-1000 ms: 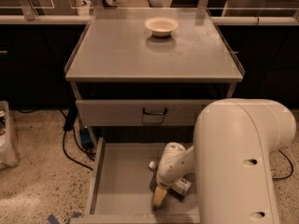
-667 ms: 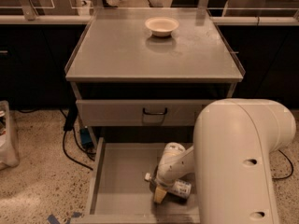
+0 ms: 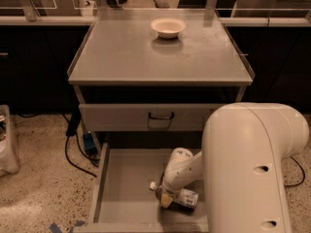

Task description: Pick blue plastic bottle from middle drawer and place on counter

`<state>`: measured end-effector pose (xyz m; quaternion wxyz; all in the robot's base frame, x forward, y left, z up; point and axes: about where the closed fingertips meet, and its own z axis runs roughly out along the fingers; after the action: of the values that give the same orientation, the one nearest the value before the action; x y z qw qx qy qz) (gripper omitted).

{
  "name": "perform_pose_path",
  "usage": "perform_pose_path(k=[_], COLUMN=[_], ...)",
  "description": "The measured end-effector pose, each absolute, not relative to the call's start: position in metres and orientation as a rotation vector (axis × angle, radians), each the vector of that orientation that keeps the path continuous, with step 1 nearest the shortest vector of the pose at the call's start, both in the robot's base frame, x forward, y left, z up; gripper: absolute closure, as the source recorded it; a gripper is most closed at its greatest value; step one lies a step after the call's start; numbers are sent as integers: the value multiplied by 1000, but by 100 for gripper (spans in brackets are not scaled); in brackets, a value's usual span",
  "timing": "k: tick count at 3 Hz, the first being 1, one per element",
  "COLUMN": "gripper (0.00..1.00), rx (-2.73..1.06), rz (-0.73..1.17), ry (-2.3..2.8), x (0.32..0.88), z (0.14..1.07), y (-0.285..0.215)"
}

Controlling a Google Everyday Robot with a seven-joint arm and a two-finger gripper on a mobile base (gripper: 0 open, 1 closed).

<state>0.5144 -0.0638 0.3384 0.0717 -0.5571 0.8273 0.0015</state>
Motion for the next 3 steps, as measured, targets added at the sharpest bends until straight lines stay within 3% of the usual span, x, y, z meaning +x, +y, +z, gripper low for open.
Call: perform_pose_path(k=[1, 2, 3], gripper=[89, 100, 100], rx=[-1675, -1675, -1680], rz=[5, 5, 1], ry=[2487, 2487, 2479], x=[514, 514, 514], z=[338, 339, 345], y=[-64, -64, -64])
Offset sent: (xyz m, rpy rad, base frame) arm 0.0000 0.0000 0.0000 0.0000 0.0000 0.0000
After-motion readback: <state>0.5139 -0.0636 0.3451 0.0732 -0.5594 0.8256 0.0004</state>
